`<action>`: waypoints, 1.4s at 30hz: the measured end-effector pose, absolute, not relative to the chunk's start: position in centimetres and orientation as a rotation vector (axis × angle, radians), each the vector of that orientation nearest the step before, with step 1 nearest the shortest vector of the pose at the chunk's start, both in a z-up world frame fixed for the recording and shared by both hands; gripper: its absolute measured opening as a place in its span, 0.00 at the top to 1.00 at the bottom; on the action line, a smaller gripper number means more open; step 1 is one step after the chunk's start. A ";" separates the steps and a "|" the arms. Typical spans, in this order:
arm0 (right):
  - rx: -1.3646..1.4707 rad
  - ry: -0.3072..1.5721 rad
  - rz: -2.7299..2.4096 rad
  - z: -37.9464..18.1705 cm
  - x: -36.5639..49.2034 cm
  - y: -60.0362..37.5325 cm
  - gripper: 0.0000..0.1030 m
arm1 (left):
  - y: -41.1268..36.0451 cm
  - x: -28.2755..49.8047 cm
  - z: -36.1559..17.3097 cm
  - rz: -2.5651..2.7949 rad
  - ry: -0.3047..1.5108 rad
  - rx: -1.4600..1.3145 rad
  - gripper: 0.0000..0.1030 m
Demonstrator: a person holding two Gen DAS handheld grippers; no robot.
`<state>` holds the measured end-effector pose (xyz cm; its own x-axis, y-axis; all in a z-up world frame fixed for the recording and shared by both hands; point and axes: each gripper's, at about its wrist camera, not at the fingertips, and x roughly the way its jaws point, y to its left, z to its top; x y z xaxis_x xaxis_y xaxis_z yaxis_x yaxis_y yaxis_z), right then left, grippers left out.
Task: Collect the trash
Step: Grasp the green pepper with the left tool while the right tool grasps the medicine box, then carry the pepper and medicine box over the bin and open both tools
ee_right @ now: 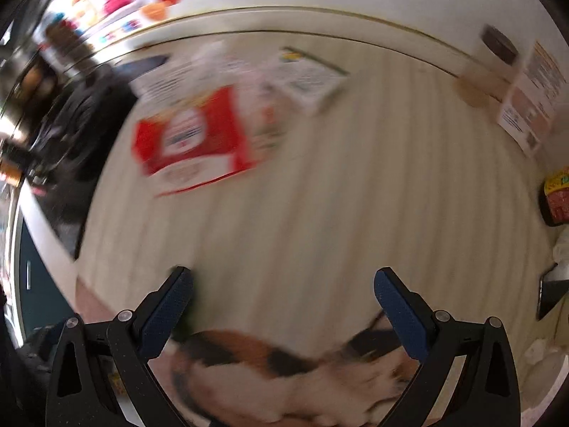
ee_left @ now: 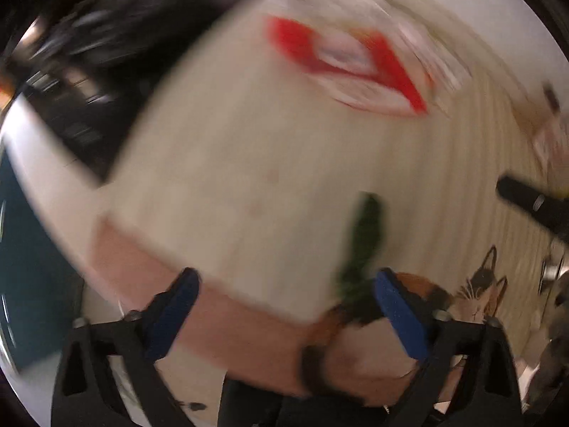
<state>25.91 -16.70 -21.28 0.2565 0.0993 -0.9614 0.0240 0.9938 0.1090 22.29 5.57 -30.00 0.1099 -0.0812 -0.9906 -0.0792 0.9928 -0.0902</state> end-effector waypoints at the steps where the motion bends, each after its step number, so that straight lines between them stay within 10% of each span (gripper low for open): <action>1: 0.128 1.322 0.045 -21.6 26.4 -18.0 0.00 | 4.0 23.2 -31.2 -0.025 1.497 -0.102 0.36; 5: 0.137 1.337 0.041 -22.4 29.0 -20.8 0.00 | 1.2 25.0 -32.6 -0.033 1.526 -0.036 0.86; 20: -0.258 1.253 0.147 -26.8 45.9 -15.6 0.00 | 8.8 35.2 -32.0 0.315 1.429 -0.217 0.88; 23: -0.215 1.293 0.181 -27.9 46.9 -15.6 0.14 | 9.2 36.1 -31.6 0.301 1.421 -0.239 0.88; 42: 0.020 1.130 0.357 -16.1 28.6 -6.1 0.22 | 24.1 15.7 -22.3 0.368 1.219 -0.398 0.89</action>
<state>28.57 -6.10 -16.10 0.3766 0.2895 -0.8800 -0.2690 0.9432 0.1951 15.72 24.11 -22.26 0.3023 0.0593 -0.9514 -0.4767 0.8737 -0.0970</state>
